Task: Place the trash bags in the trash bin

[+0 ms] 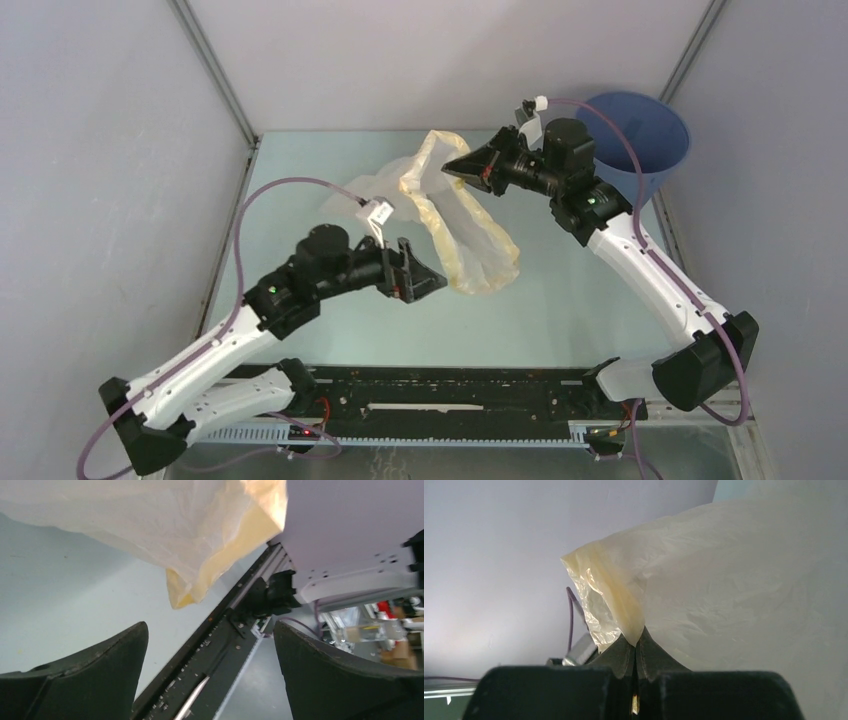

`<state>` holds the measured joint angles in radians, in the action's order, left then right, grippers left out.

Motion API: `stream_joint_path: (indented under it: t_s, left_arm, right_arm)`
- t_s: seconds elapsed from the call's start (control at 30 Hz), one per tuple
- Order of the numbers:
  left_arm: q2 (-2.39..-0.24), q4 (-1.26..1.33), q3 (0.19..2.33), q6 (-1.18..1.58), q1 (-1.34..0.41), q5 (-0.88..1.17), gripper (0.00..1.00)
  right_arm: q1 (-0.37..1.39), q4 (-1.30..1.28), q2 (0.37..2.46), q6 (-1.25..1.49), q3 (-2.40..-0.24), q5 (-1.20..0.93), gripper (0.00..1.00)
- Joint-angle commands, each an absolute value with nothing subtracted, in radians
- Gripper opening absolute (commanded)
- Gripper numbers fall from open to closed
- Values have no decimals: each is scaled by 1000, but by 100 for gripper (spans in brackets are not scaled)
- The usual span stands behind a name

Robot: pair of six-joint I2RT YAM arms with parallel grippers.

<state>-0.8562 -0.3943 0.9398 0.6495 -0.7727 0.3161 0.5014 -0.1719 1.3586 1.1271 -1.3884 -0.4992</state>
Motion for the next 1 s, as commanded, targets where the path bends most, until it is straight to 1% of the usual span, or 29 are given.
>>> stream_joint_path:
  t_s: [0.0,0.23,0.33,0.37,0.4,0.47,0.53,0.6,0.63,0.67,0.73,0.77,0.8,0.87,0.97]
  left_arm:
    - [-858,-96,819,526,-883,22,99]
    - [-982,72,802,557,-911,-33,87]
    - [-994,261,727,550,-934,-53,76]
    - [-992,378,682,539,-949,-84,74]
    - [-990,443,644,533,-962,-107,73]
    - [-1000,491,619,528,-971,-119,72]
    - [-1013,496,625,533,-971,-123,65]
    - [-1021,497,631,546,-971,-143,52]
    - [-1019,475,642,550,-971,-161,44]
    - [-1012,435,661,549,-970,-178,34]
    - [-982,290,724,519,-965,-216,11]
    - [-966,197,764,500,-961,-233,2]
    - [-948,115,803,477,-956,-250,1]
    - [-904,-39,874,452,-945,-335,0]
    - [-845,-255,978,520,-902,-520,0]
  right_arm:
    - [484,-114,1345,1164,-1422,-509,0]
    - [485,-107,1330,1169,-1415,-478,0]
    - [490,-97,1308,1164,-1404,-441,0]
    - [493,-93,1301,1156,-1404,-425,0]
    - [496,-90,1295,1150,-1404,-410,0]
    - [500,-86,1292,1148,-1404,-392,0]
    - [504,-82,1295,1155,-1404,-390,0]
    - [510,-82,1298,1155,-1404,-387,0]
    - [512,-85,1297,1154,-1404,-386,0]
    - [513,-88,1296,1150,-1404,-389,0]
    - [510,-104,1286,1127,-1404,-402,0]
    - [509,-124,1275,1081,-1406,-411,0]
    - [509,-156,1261,1029,-1410,-412,0]
    - [512,-244,1223,905,-1423,-398,0]
    - [514,-363,1168,753,-1424,-387,8]
